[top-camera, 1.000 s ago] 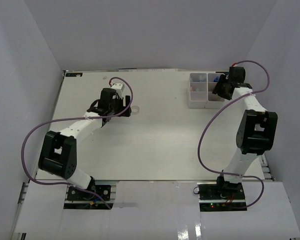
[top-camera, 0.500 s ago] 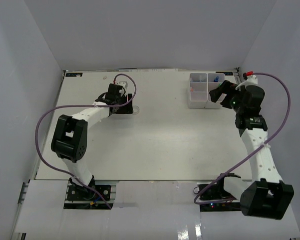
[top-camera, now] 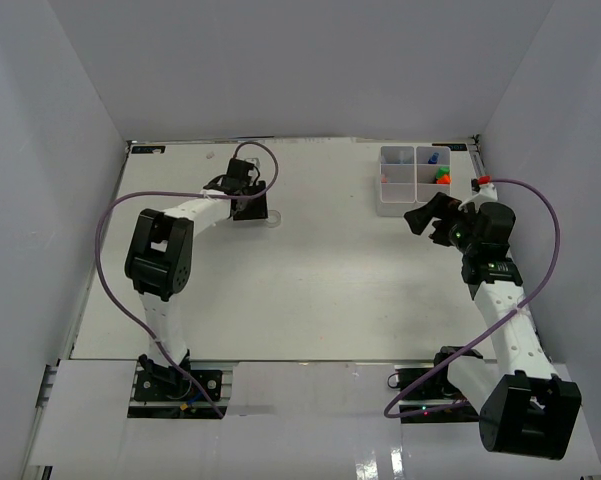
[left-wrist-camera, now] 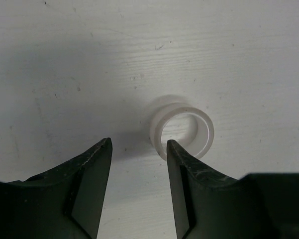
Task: Sort the stationery into containers
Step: Pick up the stationery from the center of the board.
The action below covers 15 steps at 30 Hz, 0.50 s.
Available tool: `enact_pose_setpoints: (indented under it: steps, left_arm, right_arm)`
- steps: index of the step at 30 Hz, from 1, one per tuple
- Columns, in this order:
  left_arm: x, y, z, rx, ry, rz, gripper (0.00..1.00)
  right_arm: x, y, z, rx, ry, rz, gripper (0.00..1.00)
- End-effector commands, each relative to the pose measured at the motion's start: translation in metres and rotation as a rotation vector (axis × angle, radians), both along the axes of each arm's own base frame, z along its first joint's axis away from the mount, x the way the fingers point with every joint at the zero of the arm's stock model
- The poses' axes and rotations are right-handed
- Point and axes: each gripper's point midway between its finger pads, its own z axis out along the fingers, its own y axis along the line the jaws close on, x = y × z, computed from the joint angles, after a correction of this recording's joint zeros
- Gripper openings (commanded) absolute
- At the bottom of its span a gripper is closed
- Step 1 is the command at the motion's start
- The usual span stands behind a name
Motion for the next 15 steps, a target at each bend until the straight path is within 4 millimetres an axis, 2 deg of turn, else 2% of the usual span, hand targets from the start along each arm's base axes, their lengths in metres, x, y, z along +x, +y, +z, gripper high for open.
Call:
enact_pose_setpoints:
  steps: [1,8,13,15]
  left_arm:
    - [0.015,-0.002,0.013,-0.004,-0.034,0.015,0.58]
    - [0.025,-0.005,0.016,-0.003,-0.045,0.0,0.54]
    - [0.022,-0.01,0.003,0.017,-0.023,-0.019,0.5]
    - [0.019,-0.012,-0.004,0.022,-0.01,-0.023,0.46]
  right_arm:
    - [0.002,0.006,0.016,-0.01,-0.082,0.051,0.98]
    - [0.001,0.007,0.009,-0.02,-0.074,0.062,0.98]
    - [0.002,0.008,0.005,-0.019,-0.062,0.073,0.98]
    - [0.002,0.008,0.004,-0.024,-0.061,0.076,0.98]
